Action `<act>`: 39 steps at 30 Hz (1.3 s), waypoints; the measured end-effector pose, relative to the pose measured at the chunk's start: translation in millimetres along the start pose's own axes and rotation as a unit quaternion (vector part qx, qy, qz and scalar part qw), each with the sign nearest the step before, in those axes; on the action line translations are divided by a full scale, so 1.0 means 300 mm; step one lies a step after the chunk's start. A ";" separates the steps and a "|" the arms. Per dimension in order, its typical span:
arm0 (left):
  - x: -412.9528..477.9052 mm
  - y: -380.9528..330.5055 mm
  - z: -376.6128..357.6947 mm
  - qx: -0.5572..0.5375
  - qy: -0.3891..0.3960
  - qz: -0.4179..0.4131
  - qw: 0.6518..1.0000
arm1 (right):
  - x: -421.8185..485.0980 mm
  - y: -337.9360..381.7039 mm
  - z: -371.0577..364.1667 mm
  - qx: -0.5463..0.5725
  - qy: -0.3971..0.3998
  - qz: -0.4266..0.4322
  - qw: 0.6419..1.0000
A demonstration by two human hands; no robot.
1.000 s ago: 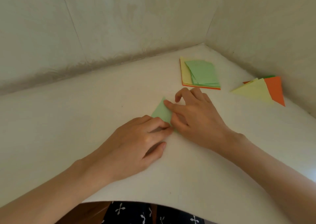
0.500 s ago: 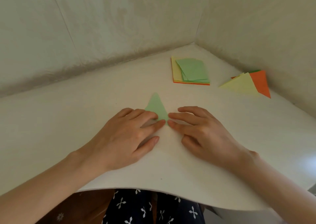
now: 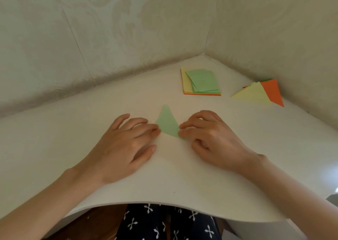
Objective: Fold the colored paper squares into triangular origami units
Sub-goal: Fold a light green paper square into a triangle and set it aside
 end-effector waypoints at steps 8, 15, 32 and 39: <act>0.005 0.011 -0.012 -0.063 0.003 0.007 0.998 | 0.148 -0.007 -0.097 -0.049 0.064 0.006 0.997; 0.003 0.016 -0.018 -0.104 0.003 0.016 0.994 | 0.199 -0.094 -0.096 -0.058 0.044 -0.060 0.996; 0.001 0.010 -0.041 -0.098 0.008 -0.003 0.995 | 0.082 -0.032 -0.097 0.142 0.007 -0.322 0.936; -0.001 0.016 -0.045 -0.111 0.004 -0.015 0.994 | 0.069 -0.057 -0.090 0.363 -0.074 -0.376 0.849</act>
Point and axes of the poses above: each hand's wrist, its own x-axis towards the middle knuckle, its own z-axis out of the back of the hand, y = z × x, the point moved 7 cm from there along x, towards the middle knuckle, and after that the axes turned 5 degrees about x, right-handed, at the moved point
